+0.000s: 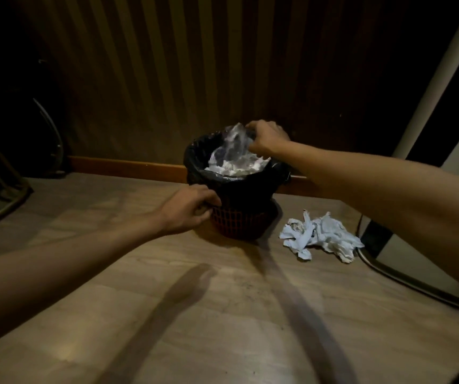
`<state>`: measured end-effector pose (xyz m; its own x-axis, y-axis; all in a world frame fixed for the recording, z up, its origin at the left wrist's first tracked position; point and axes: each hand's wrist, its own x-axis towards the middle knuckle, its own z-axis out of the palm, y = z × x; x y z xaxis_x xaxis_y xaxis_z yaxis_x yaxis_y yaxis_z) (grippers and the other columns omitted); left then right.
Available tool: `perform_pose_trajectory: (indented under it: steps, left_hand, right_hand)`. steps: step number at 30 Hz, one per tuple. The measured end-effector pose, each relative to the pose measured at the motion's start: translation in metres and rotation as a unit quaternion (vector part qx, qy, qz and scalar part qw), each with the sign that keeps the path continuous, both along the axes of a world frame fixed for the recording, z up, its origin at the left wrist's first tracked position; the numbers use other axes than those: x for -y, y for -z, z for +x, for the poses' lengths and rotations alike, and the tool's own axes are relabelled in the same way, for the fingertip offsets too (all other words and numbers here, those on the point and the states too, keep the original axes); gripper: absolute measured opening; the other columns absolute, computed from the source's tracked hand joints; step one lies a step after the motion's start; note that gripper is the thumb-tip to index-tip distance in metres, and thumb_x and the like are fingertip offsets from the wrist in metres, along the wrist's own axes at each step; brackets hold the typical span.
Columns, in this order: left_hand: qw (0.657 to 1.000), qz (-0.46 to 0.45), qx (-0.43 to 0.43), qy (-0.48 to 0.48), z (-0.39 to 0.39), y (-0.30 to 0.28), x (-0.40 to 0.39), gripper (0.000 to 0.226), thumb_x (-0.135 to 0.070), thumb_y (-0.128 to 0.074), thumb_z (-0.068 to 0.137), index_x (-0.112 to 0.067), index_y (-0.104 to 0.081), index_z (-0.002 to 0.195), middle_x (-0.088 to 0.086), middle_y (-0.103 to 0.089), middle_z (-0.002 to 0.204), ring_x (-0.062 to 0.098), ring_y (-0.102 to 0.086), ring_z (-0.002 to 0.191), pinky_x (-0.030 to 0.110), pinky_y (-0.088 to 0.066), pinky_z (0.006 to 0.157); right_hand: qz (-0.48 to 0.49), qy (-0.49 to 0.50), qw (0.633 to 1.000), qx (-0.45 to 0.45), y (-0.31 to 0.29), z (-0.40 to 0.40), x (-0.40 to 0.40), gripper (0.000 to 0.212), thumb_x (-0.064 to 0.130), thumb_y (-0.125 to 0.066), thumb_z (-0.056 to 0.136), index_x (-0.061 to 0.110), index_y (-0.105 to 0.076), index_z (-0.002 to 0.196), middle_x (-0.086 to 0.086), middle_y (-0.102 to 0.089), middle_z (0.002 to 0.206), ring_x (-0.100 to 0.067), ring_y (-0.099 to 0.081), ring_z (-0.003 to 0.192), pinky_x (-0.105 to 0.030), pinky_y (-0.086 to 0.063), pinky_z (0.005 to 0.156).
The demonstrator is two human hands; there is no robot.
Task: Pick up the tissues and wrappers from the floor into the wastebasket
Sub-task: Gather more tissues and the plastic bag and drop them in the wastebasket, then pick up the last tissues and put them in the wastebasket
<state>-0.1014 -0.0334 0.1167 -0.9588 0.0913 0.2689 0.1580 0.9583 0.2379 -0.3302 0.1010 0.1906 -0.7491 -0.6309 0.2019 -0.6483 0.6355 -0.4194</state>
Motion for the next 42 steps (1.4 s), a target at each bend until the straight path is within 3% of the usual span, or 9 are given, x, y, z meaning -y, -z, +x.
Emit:
perform_pose_trajectory:
  steps: [7, 11, 16, 20, 22, 25, 31, 39, 42]
  left_hand:
    - [0.990, -0.054, 0.125, 0.036, -0.037, 0.039, -0.050, 0.039, -0.032, -0.064, 0.086, -0.023, -0.060, 0.124, 0.003, -0.060, 0.118, 0.023, -0.065, 0.102, 0.037, -0.054, 0.084]
    - [0.966, -0.110, 0.226, 0.053, -0.065, 0.067, -0.083, 0.051, -0.037, -0.063, 0.087, -0.015, -0.051, 0.132, 0.010, -0.052, 0.127, 0.032, -0.058, 0.112, 0.042, -0.051, 0.090]
    - [0.948, -0.136, 0.281, 0.055, -0.102, 0.102, -0.117, 0.056, -0.040, -0.062, 0.089, -0.010, -0.046, 0.135, 0.014, -0.051, 0.129, 0.034, -0.057, 0.114, 0.042, -0.051, 0.091]
    - [0.946, -0.119, 0.300, 0.026, -0.128, 0.137, -0.130, 0.055, -0.041, -0.058, 0.092, -0.007, -0.046, 0.134, 0.018, -0.051, 0.134, 0.036, -0.056, 0.118, 0.043, -0.051, 0.094]
    - [0.946, -0.094, 0.310, 0.004, -0.141, 0.156, -0.135, 0.057, -0.040, -0.055, 0.094, -0.006, -0.042, 0.138, 0.019, -0.049, 0.136, 0.037, -0.055, 0.121, 0.042, -0.050, 0.096]
    - [0.951, -0.043, 0.302, -0.041, -0.159, 0.178, -0.146, 0.056, -0.036, -0.053, 0.094, -0.005, -0.041, 0.139, 0.020, -0.050, 0.136, 0.037, -0.055, 0.121, 0.038, -0.049, 0.095]
    - [0.970, 0.023, 0.240, -0.044, -0.196, 0.214, -0.163, 0.057, -0.031, -0.061, 0.085, -0.009, -0.042, 0.134, 0.021, -0.047, 0.134, 0.040, -0.053, 0.119, 0.044, -0.050, 0.094]
    - [0.951, -0.026, 0.304, -0.048, -0.244, 0.246, -0.168, 0.100, -0.044, -0.073, 0.081, -0.031, -0.008, 0.155, 0.010, 0.004, 0.165, 0.039, 0.002, 0.152, 0.060, -0.023, 0.116]
    - [0.946, -0.021, 0.320, -0.042, -0.244, 0.259, -0.164, 0.085, -0.043, -0.067, 0.086, -0.031, -0.017, 0.154, 0.011, -0.010, 0.164, 0.038, -0.013, 0.151, 0.054, -0.027, 0.118]
  right_hand:
    - [0.045, 0.056, 0.997, -0.039, 0.036, -0.028, -0.113, 0.038, 0.035, -0.066, 0.083, 0.027, -0.058, 0.119, -0.005, -0.067, 0.108, -0.025, -0.066, 0.093, -0.048, -0.059, 0.078]
    - [0.161, 0.111, 0.980, -0.024, 0.080, -0.042, -0.170, 0.030, 0.028, -0.071, 0.084, 0.022, -0.060, 0.111, -0.005, -0.065, 0.103, -0.022, -0.064, 0.086, -0.038, -0.058, 0.071]
    - [0.305, 0.087, 0.944, 0.091, 0.136, -0.056, -0.219, 0.047, 0.028, -0.077, 0.081, 0.014, -0.060, 0.122, -0.009, -0.066, 0.112, -0.022, -0.067, 0.088, -0.031, -0.057, 0.065]
    - [0.374, 0.042, 0.921, 0.098, 0.176, -0.067, -0.231, 0.061, 0.031, -0.074, 0.082, 0.006, -0.052, 0.132, -0.014, -0.059, 0.129, -0.030, -0.061, 0.109, -0.037, -0.055, 0.086]
    - [0.404, 0.034, 0.909, 0.093, 0.195, -0.074, -0.233, 0.071, 0.030, -0.070, 0.084, 0.004, -0.038, 0.142, -0.017, -0.057, 0.130, -0.031, -0.061, 0.109, -0.034, -0.051, 0.074]
    - [0.409, 0.047, 0.906, 0.096, 0.216, -0.087, -0.232, 0.082, 0.028, -0.068, 0.086, 0.004, -0.022, 0.150, -0.020, -0.053, 0.133, -0.033, -0.059, 0.115, -0.033, -0.045, 0.071]
    - [0.383, 0.059, 0.915, 0.113, 0.255, -0.101, -0.229, 0.055, 0.035, -0.061, 0.090, 0.004, -0.043, 0.132, -0.021, -0.052, 0.132, -0.037, -0.057, 0.118, -0.035, -0.047, 0.083]
    - [0.403, -0.051, 0.903, 0.138, 0.284, -0.098, -0.230, 0.041, 0.015, -0.071, 0.078, 0.014, -0.062, 0.118, -0.014, -0.061, 0.118, -0.032, -0.061, 0.107, -0.030, -0.047, 0.075]
    - [0.380, -0.043, 0.909, 0.166, 0.274, -0.106, -0.229, 0.045, 0.021, -0.072, 0.080, 0.011, -0.062, 0.122, -0.013, -0.065, 0.117, -0.031, -0.062, 0.108, -0.027, -0.045, 0.077]
